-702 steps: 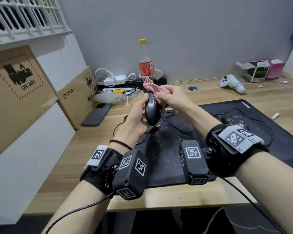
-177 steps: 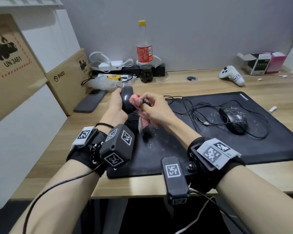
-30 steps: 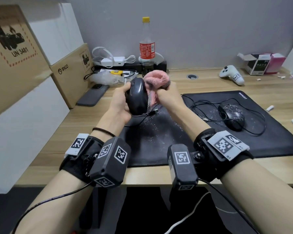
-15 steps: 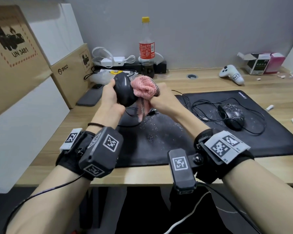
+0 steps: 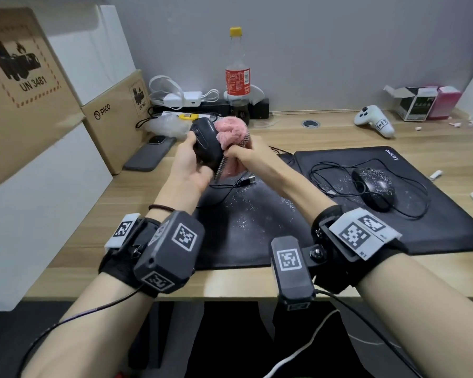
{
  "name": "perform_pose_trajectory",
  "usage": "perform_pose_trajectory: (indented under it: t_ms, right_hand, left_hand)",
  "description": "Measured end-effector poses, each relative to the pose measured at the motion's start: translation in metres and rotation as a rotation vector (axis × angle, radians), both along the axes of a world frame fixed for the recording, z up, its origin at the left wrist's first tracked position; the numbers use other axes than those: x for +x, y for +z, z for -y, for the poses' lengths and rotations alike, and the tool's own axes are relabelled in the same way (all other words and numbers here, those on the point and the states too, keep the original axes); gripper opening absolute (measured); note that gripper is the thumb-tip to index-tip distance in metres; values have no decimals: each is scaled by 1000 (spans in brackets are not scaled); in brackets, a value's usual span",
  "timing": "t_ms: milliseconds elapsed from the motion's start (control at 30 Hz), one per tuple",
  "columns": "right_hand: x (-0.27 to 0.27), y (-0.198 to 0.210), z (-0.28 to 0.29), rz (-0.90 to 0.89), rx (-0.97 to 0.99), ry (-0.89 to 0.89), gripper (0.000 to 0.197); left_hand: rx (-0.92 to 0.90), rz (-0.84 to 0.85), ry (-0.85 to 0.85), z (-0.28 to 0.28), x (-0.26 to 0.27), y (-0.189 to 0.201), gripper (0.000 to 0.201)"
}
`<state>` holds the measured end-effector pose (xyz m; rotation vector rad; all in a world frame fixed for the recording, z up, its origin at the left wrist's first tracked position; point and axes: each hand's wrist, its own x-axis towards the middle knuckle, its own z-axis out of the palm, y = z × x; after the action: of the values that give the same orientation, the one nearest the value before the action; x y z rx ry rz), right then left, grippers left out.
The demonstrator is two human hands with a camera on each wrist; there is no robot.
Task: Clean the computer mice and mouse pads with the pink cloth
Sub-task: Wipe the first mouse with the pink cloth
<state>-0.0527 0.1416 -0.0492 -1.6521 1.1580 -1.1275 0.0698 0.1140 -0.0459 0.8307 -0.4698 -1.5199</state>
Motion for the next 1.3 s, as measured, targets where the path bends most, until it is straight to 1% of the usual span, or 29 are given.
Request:
perform_pose_trajectory:
  t_ms: [67,100,167,233,267,300,367,433,467,500,567,600,633,667,700,733,767,800,833,867,933,1000,1067,1133,1167,1200,1233,1300]
  right_hand:
    - [-2,-6,-7,48,4,21,13]
    - [-4,-11,-6,57,-11,-16,13]
    - [-6,-20,0,62,-47,-137,9]
    - [-6,-24,5,86,-53,-208,9]
    - [-6,-26,7,106,-45,-204,8]
    - [-5,-25,6,114,-41,-192,12]
    - [-5,-21,3,96,-45,-149,26]
    - [-5,-18,-1,78,-49,-88,30]
    - [-5,-17,-4,94,-30,-44,26]
    - [-5,-16,-7,145,19,21,21]
    - [-5,-13,-12,333,132,211,17]
    - [-4,-13,-11,413,145,296,15]
    - [-2,-13,-9,462,121,335,15]
    - [1,-13,-6,451,102,299,22]
    - [4,-16,1,412,110,216,29]
    - [8,-16,6,340,120,95,30]
    - [10,-14,10,256,103,-24,27]
    - [11,-12,12,174,73,-106,21]
    - [11,-10,14,131,48,-146,16]
    - [9,-6,15,128,20,-159,16]
    - [6,-1,13,142,-90,-155,29]
    - [3,-1,9,84,-184,-89,41]
    - [-1,-7,3,-22,-204,-8,42]
    - [-9,-13,0,-138,-148,32,37]
    - [-13,-14,-2,-168,-96,20,34]
    - [-17,-15,-2,-159,-37,-19,32]
    - [-20,-16,-1,-115,19,-74,31]
    - [-20,-14,3,2,88,-180,30]
  left_hand:
    - [30,-41,41,5,4,3,43]
    - [37,-70,52,8,6,3,43]
    - [34,-127,65,10,9,0,42]
    - [15,-165,54,10,10,-5,39]
    - [-6,-178,34,9,10,-7,41]
    - [-24,-173,-5,7,9,-8,46]
    - [-67,-92,-92,2,6,-8,52]
    - [-80,9,-145,-2,2,-5,41]
    - [-73,41,-158,-3,1,-5,37]
    - [-67,65,-163,-3,1,-4,35]
    - [-75,83,-170,-1,4,-5,40]
    - [-68,87,-180,1,5,-7,45]
    - [-54,91,-191,1,5,-8,51]
    - [-50,105,-207,2,4,-10,52]
    - [-50,137,-226,1,1,-10,48]
    - [-63,168,-255,0,-1,-11,44]
    - [-81,195,-288,-1,-3,-12,41]
    - [-93,216,-308,-2,-6,-12,39]
    - [-95,247,-309,-4,-9,-11,37]
    - [-95,278,-296,-4,-10,-11,35]
    - [-112,281,-274,-2,-10,-9,35]
    - [-124,218,-245,0,-6,-4,41]
    - [-104,96,-164,6,2,2,39]
    - [-73,-34,-69,13,11,5,28]
    - [-58,-92,-38,14,15,6,27]
    - [-47,-121,-23,14,18,6,30]
    - [-39,-131,-29,14,19,5,34]
    - [-30,-119,-61,11,18,1,34]
